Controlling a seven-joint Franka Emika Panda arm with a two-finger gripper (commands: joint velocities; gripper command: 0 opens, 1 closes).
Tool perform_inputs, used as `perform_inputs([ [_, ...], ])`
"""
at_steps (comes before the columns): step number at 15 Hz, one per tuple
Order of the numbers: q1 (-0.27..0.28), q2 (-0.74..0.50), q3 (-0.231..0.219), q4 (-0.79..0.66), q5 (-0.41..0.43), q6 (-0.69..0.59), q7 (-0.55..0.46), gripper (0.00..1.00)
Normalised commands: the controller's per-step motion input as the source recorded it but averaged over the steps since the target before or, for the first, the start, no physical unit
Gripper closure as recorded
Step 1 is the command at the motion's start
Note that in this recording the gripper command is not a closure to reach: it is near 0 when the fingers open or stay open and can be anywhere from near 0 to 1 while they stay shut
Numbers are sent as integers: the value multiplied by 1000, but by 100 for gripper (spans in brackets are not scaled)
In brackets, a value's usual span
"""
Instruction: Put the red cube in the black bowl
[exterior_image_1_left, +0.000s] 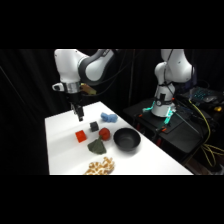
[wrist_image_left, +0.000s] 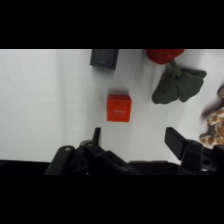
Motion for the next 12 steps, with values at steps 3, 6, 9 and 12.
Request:
perform_inputs([
  [3,-15,170,5,106,8,192,111,0],
  [6,-29,199,27,131,35,165,54,0],
  [9,-79,232,73,215,95,130,-27,0],
  [12,-111,253,90,319,123,87,-52,0],
])
